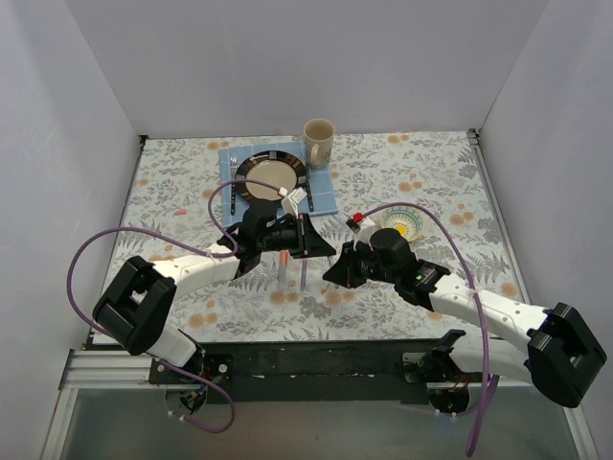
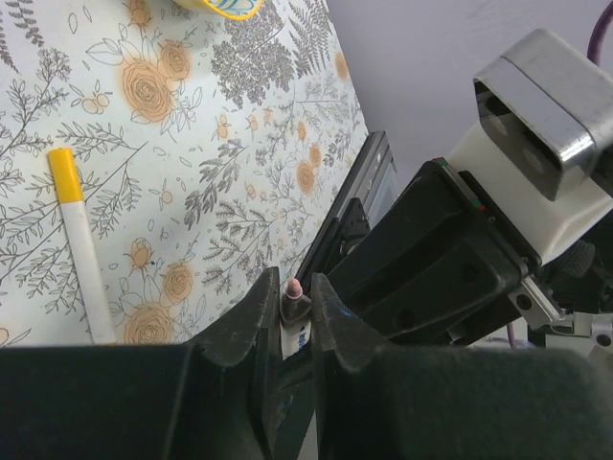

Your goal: Insert the pens into the pen caps

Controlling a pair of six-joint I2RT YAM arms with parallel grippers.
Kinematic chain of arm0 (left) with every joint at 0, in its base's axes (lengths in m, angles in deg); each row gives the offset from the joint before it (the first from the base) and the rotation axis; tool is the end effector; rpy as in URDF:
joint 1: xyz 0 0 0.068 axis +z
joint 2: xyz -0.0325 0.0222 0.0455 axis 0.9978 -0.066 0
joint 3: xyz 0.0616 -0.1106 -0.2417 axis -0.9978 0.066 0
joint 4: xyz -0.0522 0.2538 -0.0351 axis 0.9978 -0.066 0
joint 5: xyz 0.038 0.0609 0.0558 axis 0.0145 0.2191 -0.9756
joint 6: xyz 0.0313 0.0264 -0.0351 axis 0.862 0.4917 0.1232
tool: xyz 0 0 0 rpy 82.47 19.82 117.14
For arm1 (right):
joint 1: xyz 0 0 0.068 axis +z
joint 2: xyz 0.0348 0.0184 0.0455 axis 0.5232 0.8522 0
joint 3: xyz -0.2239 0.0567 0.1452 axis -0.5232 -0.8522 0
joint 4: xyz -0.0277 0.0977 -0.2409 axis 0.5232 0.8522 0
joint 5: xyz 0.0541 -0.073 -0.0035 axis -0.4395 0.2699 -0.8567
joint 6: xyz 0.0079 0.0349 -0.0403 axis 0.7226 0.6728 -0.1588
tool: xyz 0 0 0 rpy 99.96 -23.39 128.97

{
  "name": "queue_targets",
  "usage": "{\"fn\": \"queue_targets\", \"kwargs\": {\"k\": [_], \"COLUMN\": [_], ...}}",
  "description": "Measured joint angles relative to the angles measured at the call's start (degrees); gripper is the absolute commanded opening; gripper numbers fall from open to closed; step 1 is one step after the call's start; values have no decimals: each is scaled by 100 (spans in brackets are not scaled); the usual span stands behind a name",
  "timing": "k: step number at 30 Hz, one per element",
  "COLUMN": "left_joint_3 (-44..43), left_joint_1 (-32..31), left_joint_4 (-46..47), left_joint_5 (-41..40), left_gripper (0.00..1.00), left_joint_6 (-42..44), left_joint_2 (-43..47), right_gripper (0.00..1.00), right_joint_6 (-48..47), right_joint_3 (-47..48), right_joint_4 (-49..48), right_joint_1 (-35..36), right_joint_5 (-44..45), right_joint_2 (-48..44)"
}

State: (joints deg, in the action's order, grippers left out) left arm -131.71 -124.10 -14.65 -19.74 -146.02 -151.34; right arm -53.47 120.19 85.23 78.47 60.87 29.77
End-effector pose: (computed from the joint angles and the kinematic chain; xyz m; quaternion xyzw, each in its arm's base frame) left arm 0.2369 -0.2108 0.2218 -0.1652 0.7883 -0.5923 0.0222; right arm 0.1590 0.1802 0.2285 -0.1722 0.8272 0.3948 0.3608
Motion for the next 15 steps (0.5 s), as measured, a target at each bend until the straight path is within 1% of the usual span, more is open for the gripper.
{"fn": "queue_targets", "kwargs": {"k": [1,2,3,5,8,10,13,15], "left_joint_3": [0,0,-4,-83,-291,-603,-1322,-1908], "left_joint_1": [0,0,0,-17,-33,-17,79,391], "left_joint_4": [-2,-24,-46,-203,-785,-1388,-2326,-2981], "left_joint_5": [9,15,9,-109,-634,-1300,-2350,-3036], "left_gripper": [13,46,64,83,86,87,86,83], "left_joint_6": [0,0,9,72,243,472,809,1126], "left_joint_2": [0,0,0,7,98,173,238,205], "right_gripper": [1,1,1,1,1,1,1,1], "right_joint_6": [37,70,85,107,116,122,133,125], "right_joint_3": [-28,-68,-101,-203,-249,-249,-256,-317], "right_joint_4": [-37,-90,-118,-170,-195,-262,-319,-345], "right_joint_1": [0,9,11,22,44,46,46,46], "right_joint_5": [13,22,35,68,166,245,415,490], "right_joint_2": [-7,-26,-57,-190,-400,-533,-662,-807]}}
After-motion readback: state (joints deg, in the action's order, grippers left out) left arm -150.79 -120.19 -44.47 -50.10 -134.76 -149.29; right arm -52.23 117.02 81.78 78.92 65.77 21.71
